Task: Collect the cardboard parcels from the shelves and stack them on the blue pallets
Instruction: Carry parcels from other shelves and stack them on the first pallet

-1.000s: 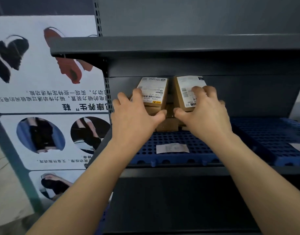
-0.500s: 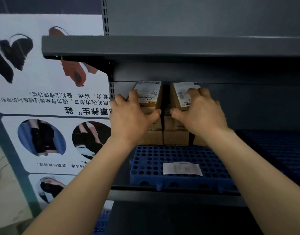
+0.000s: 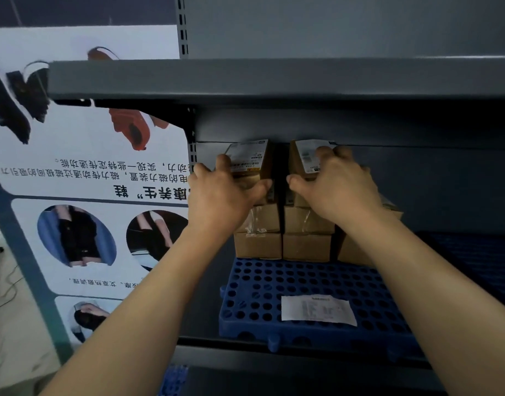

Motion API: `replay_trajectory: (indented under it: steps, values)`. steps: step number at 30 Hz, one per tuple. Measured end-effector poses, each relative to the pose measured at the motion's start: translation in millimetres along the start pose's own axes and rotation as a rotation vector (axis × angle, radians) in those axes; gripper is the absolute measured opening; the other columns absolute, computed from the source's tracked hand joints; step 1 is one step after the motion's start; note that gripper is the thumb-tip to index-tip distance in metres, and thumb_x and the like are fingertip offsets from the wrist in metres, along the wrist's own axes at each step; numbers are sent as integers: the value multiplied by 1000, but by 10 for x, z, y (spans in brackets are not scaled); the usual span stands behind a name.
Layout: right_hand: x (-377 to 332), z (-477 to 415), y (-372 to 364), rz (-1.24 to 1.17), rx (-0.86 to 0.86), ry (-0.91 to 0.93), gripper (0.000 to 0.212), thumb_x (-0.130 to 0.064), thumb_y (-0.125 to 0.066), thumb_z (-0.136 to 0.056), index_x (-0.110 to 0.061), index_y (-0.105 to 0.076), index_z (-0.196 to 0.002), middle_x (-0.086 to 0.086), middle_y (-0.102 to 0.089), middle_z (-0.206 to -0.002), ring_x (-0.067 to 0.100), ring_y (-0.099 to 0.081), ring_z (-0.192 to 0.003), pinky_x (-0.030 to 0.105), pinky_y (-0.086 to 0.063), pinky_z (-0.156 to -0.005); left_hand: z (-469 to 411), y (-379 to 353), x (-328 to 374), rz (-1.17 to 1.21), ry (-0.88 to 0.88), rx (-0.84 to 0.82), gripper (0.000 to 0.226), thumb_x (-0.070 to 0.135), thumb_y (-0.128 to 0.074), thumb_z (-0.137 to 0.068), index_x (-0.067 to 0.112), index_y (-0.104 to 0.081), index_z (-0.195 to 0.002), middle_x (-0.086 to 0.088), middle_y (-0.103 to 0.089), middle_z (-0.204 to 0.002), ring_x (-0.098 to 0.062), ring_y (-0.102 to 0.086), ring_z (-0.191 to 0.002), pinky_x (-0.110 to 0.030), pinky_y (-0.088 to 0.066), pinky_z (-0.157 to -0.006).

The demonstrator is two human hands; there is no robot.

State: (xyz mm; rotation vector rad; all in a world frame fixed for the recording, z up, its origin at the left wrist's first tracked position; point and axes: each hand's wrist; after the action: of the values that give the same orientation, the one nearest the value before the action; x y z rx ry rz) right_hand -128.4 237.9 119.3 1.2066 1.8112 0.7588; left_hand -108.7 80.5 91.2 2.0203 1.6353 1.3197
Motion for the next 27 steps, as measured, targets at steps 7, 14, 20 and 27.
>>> replay_trajectory:
  steps: [7, 14, 20, 27]
  values:
    - [-104, -146, -56, 20, -22, -59, 69, -62, -51, -84, -20, -39, -138, 9, -37, -140, 40, -40, -124, 46, -46, -91, -251, -131, -74, -58, -60, -115, 92, 81, -43, -66, 12, -41, -127, -22, -52, -119, -37, -40, -118, -42, -43, -88]
    - [-136, -225, -141, 78, -58, -105, 68, -64, -46, -86, -21, -40, -139, 9, -38, -138, 39, -40, -124, 45, -42, -93, -294, -140, -103, 30, -104, -204, 88, 71, -59, -65, 19, -38, -133, -16, -40, -129, -36, -39, -122, -49, -40, -99]
    - [-113, -283, -176, 84, -63, -109, 69, -67, -42, -86, -21, -43, -138, 9, -42, -136, 38, -42, -124, 46, -42, -95, -291, -178, -231, 340, -154, -283, 91, 45, -77, -67, 22, -27, -139, -4, -36, -137, -23, -41, -125, -27, -35, -99]
    - [-25, -296, -204, 80, -83, -75, 78, -74, -25, -85, -18, -46, -136, 13, -44, -135, 38, -42, -125, 47, -41, -98, -297, -268, -293, 543, -142, -324, 93, 34, -82, -65, 23, -24, -137, -2, -44, -133, -16, -47, -120, -25, -41, -93]
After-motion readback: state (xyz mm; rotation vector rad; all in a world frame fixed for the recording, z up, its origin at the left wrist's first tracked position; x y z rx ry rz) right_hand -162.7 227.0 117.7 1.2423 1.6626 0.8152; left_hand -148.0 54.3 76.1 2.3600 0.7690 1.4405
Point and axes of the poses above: each hand's wrist, its own z-axis away from the middle knuckle, its own y-axis out of the back of the hand, x = y × z
